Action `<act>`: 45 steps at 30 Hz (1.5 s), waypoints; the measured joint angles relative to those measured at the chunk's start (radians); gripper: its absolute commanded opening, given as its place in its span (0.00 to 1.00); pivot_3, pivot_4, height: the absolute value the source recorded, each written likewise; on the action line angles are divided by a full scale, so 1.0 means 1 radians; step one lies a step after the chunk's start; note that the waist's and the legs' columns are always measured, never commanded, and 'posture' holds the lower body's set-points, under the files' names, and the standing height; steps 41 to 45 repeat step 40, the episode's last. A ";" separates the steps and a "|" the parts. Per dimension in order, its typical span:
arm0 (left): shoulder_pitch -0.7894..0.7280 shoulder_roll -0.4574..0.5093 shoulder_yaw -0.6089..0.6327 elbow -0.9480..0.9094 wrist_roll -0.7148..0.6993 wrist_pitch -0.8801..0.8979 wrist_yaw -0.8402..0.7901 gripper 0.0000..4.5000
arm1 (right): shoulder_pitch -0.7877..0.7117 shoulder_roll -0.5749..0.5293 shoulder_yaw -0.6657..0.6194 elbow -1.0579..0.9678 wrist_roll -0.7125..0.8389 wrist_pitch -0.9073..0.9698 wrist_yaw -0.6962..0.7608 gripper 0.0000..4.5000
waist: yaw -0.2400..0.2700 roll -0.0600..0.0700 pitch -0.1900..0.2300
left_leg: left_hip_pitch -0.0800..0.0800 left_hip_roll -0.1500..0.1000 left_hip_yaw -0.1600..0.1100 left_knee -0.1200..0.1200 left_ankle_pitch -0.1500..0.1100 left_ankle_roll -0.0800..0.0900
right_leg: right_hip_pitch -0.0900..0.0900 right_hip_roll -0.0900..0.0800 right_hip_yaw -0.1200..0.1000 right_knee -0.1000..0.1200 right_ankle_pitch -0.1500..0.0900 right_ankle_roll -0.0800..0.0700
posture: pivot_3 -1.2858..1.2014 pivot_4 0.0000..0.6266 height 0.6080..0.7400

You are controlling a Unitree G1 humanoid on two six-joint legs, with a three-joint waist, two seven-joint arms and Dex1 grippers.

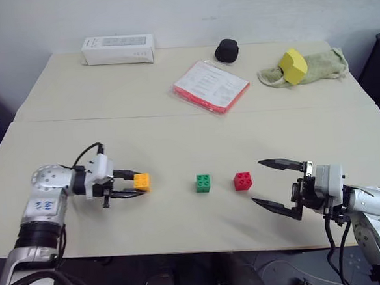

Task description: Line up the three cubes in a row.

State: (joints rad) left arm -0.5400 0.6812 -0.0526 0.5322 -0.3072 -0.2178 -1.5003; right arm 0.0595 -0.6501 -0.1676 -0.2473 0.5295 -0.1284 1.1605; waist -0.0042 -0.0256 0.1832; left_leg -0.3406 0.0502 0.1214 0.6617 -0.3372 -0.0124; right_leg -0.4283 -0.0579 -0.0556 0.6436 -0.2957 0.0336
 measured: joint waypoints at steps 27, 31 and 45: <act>0.107 0.086 0.055 0.017 0.018 -0.039 0.010 0.81 | 0.082 -0.094 -0.106 -0.056 0.037 0.028 -0.009 1.00 | -0.015 -0.002 0.001 | -0.001 0.001 -0.001 0.002 -0.001 0.003 | 0.000 -0.001 0.001 0.000 0.001 0.002 | 0.52 0.24 1.00; 0.282 0.190 0.158 -0.161 -0.007 0.055 0.074 0.81 | 0.065 -0.188 -0.177 0.009 0.052 0.048 0.064 1.00 | -0.018 -0.002 0.001 | 0.000 0.001 -0.002 0.001 -0.004 0.008 | 0.001 -0.003 0.000 0.000 0.001 0.002 | 0.52 0.24 1.00; 0.496 0.250 0.373 -0.404 -0.115 0.230 0.183 0.81 | 0.014 -0.327 -0.270 0.246 0.052 0.019 0.293 1.00 | -0.002 -0.001 0.002 | 0.000 0.000 -0.002 0.000 -0.004 0.008 | 0.001 -0.003 0.000 -0.002 0.001 0.002 | 0.52 0.24 1.00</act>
